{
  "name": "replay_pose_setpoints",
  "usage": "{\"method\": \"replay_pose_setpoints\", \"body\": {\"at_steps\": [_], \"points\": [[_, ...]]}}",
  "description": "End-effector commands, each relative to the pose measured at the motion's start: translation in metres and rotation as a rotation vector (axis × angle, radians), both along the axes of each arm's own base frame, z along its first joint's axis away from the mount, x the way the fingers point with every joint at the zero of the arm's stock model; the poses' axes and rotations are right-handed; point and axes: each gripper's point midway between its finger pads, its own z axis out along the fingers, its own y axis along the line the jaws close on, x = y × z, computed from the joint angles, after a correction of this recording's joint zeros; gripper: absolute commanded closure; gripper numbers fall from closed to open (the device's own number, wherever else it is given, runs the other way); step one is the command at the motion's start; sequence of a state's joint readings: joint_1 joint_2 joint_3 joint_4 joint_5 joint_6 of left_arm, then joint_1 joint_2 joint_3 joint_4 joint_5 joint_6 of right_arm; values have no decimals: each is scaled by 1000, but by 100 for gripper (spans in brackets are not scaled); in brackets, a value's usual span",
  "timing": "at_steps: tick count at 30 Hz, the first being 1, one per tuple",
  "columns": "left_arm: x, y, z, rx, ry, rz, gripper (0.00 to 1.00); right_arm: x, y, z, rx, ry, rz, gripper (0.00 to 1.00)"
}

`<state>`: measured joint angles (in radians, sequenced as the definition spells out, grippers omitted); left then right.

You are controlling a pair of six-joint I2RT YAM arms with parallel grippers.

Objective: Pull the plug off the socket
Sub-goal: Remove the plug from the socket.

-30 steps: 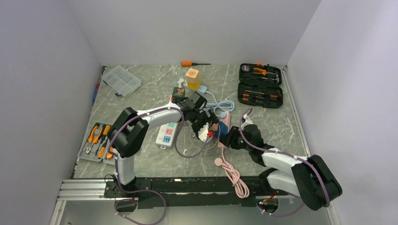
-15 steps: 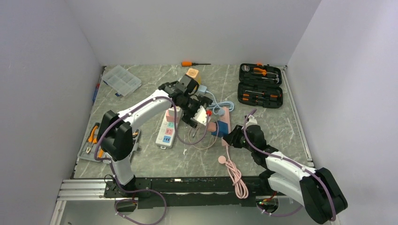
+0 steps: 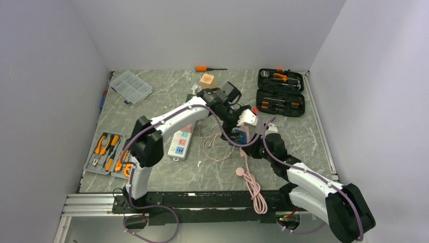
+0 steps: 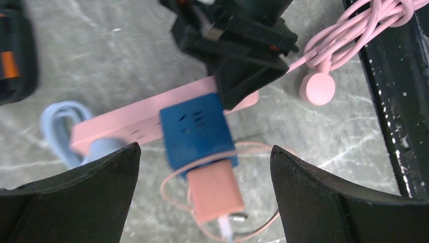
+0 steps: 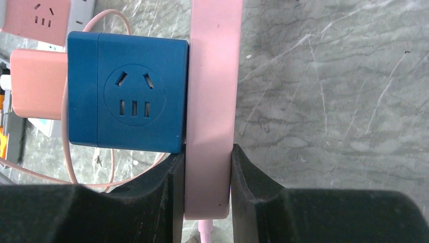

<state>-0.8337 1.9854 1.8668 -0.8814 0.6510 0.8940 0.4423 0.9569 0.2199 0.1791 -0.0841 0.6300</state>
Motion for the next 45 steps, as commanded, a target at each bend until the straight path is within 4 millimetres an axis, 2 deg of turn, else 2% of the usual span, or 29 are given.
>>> {"method": "replay_pose_setpoints", "body": {"at_steps": [1,4,8,13,21,25,28,31,33,35,36,40,45], "points": [[-10,-24,-11,35,85,65,1,34,11,65,64,-205,-11,100],[-5,-29,-27,72,83,100,1,36,12,68,67,-211,-12,100],[15,-24,-47,117,10,179,1,37,13,70,69,-218,-10,100],[37,-17,-60,140,-86,275,1,37,12,73,67,-228,-11,100],[22,-18,-78,165,-75,261,1,39,14,81,75,-244,-8,100],[26,-23,-85,177,-71,271,1,40,19,86,76,-256,8,100],[31,-26,-86,169,-81,278,15,39,19,87,67,-258,11,100],[32,-24,-90,183,-80,291,38,39,17,84,54,-252,5,100],[31,-21,-91,198,-80,291,58,39,14,80,36,-241,-9,100],[30,-15,-92,209,-87,302,91,39,10,75,15,-224,-23,100],[30,-11,-91,217,-92,314,100,38,9,73,6,-214,-23,100],[32,6,-86,233,-105,357,100,41,-1,63,-45,-188,-69,100],[40,23,-67,229,-69,421,100,42,-17,45,-125,-125,-134,100]]}}
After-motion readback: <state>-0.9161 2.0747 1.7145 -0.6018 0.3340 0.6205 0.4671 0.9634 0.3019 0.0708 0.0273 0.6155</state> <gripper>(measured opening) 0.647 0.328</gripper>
